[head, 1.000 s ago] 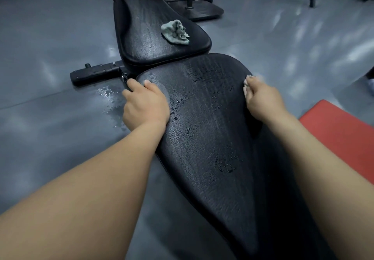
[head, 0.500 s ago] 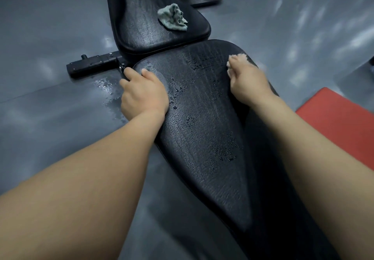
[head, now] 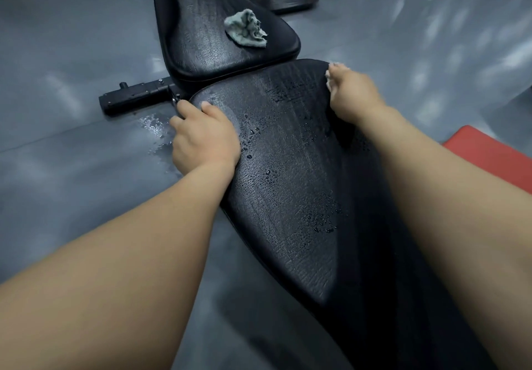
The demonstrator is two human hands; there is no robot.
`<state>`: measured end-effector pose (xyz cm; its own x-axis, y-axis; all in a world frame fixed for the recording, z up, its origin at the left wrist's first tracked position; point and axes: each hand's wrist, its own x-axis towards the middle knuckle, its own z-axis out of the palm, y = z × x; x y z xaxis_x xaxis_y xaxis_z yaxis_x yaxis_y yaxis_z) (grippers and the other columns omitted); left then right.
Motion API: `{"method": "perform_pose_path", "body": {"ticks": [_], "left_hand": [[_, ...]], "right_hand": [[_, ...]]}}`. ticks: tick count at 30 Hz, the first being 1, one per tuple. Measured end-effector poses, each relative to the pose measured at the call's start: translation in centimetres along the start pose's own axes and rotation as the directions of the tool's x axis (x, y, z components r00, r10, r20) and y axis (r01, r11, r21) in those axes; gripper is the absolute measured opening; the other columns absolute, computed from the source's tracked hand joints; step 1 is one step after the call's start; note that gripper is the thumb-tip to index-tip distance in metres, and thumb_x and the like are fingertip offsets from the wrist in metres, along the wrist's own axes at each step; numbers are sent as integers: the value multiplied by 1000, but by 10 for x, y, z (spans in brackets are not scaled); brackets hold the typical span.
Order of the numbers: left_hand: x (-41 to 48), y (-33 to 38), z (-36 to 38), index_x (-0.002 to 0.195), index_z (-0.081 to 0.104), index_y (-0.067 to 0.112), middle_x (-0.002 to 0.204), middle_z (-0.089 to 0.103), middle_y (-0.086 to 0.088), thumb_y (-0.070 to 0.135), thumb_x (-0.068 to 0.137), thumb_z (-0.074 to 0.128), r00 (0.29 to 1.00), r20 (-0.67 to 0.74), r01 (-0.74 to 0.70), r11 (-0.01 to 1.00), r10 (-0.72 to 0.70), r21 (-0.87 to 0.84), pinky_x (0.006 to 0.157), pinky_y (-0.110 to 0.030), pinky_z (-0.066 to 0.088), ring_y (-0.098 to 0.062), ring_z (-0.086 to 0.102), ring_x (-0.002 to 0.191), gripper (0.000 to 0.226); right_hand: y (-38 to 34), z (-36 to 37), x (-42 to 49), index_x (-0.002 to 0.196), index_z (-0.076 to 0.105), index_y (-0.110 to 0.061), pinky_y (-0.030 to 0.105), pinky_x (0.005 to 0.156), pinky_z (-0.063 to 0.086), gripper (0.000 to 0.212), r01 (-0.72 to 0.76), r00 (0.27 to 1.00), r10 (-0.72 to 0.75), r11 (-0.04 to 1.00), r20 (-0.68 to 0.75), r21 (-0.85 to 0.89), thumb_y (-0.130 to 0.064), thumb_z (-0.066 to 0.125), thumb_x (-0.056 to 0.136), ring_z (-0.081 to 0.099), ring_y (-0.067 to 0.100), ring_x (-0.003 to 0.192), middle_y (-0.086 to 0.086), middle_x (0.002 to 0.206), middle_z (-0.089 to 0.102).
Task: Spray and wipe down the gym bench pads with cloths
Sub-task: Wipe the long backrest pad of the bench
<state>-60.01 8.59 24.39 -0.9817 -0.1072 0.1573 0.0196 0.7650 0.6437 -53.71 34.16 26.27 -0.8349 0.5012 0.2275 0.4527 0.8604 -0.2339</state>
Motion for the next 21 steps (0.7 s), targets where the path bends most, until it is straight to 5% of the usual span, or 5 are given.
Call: {"method": "perform_pose_path", "body": {"ticks": [4, 8, 11, 16, 21], "left_hand": [[0, -1, -1, 136, 44, 10, 136, 53, -19, 42, 107, 28, 1000, 6, -3, 1000, 3, -14, 87, -48, 44, -45, 59, 115, 46], [0, -1, -2, 135, 44, 10, 136, 53, -19, 42, 107, 28, 1000, 6, 3, 1000, -3, -21, 88, -47, 44, -44, 59, 115, 46], [-1, 0, -2, 134, 45, 10, 136, 54, -19, 42, 106, 28, 1000, 6, -1, 1000, 1, -21, 88, -48, 44, -45, 59, 115, 45], [1, -1, -2, 134, 44, 10, 136, 54, -20, 42, 107, 27, 1000, 13, -3, 1000, 3, -17, 88, -48, 44, -46, 58, 115, 45], [-1, 0, -2, 133, 45, 10, 135, 54, -20, 42, 107, 28, 1000, 21, 0, 1000, 1, -21, 87, -48, 44, -46, 59, 114, 44]], "right_hand": [[-26, 3, -36, 122, 54, -3, 44, 97, 44, 25, 130, 991, -130, 991, -29, 26, -15, 42, 102, 52, 42, 122, 20, 133, 54], [-46, 5, -87, 141, 52, 1, 34, 117, 30, 39, 313, 950, -312, 945, -19, 99, -14, 47, 105, 43, 36, 141, 19, 148, 52], [-39, 2, -85, 148, 48, -7, 37, 120, 33, 44, 382, 922, -385, 922, 34, 66, -20, 47, 107, 42, 30, 144, 10, 154, 48], [-18, -1, -22, 137, 48, -4, 41, 104, 43, 36, 218, 976, -216, 975, 34, -41, -24, 41, 108, 49, 38, 133, 14, 149, 49], [-24, 2, 6, 135, 52, 0, 37, 114, 33, 36, 68, 998, -68, 998, -7, 7, -19, 38, 108, 38, 33, 145, 19, 151, 48]]}}
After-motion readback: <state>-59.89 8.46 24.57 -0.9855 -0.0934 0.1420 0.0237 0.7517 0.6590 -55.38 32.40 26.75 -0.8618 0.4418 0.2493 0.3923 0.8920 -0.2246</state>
